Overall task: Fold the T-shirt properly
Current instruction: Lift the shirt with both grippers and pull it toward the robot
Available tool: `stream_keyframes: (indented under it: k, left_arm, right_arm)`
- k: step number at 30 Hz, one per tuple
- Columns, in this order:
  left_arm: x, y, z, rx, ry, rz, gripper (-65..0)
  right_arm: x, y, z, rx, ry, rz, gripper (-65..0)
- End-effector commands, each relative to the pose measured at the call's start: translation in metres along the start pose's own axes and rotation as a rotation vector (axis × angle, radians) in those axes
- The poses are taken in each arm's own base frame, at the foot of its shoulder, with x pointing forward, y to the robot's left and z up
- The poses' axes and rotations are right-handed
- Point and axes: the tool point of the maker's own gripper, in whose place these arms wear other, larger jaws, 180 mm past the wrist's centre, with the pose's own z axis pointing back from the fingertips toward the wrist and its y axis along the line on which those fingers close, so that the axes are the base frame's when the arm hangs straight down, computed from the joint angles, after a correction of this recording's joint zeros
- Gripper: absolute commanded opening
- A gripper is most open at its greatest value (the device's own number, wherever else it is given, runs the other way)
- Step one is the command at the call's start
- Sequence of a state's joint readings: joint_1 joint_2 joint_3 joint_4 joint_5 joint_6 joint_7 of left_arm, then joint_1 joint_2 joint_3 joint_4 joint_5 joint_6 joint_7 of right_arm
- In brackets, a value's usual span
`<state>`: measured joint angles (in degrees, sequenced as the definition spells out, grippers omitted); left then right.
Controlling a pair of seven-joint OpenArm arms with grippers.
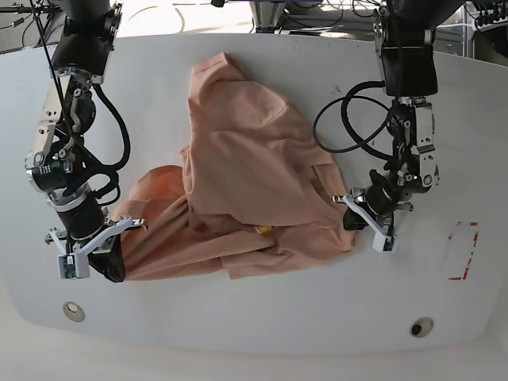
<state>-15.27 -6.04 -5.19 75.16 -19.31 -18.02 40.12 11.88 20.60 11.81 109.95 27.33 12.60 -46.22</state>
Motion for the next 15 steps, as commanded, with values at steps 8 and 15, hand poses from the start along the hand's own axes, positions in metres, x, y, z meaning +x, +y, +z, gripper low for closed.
stream_keyframes:
  k: [8, 15]
  left_arm:
    - [0.111, 0.007, 0.040, 0.036, -0.261, -0.118, -63.5]
    - [0.152, 0.024, 0.069, 0.095, -0.359, -0.168, -63.7]
  right_arm:
    - [0.051, -0.019, -0.006, -0.027, -0.113, 0.036, -65.0]
    - [0.061, -0.028, -0.015, -0.039, -0.123, 0.017, -65.0]
